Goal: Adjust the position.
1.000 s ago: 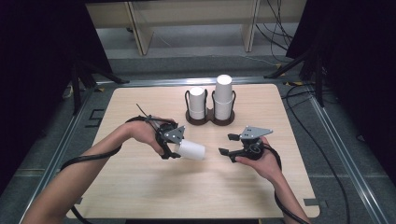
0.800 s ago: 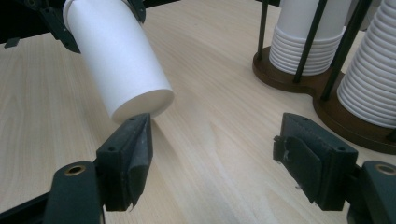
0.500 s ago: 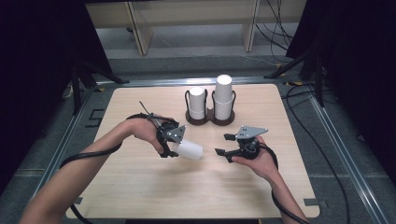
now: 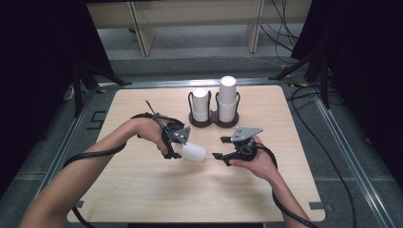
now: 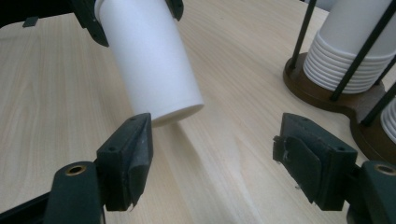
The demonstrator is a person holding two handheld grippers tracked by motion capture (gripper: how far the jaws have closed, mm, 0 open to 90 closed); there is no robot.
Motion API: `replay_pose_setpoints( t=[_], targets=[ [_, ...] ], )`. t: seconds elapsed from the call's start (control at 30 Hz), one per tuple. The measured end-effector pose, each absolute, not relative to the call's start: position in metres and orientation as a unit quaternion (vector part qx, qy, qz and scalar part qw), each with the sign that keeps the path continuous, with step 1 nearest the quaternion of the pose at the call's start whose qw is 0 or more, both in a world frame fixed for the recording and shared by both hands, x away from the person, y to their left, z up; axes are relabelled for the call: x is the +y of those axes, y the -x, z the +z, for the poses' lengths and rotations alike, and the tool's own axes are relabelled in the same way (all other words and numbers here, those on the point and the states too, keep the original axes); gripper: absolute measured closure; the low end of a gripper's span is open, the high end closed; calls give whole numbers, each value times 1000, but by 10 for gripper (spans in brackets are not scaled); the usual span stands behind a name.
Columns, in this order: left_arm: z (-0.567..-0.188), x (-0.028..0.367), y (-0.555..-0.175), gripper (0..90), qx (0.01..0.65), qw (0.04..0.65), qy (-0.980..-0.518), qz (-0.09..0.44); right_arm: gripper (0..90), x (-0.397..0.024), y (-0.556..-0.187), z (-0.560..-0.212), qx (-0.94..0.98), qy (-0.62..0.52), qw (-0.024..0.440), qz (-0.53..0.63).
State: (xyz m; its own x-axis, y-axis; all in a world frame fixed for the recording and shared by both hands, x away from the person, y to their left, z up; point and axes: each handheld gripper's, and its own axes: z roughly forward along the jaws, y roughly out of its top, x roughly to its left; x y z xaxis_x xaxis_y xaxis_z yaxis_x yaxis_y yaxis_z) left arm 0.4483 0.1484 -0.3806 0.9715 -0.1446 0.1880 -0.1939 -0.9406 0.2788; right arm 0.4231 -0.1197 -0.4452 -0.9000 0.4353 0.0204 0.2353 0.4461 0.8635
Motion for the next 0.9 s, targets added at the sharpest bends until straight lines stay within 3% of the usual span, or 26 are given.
replay_pose_setpoints(
  t=[0.9],
  targets=[
    [-375,136,-448,308,-103,109,-985,82,276,-74,-426,-437,863,-148,102,472]
  ],
)
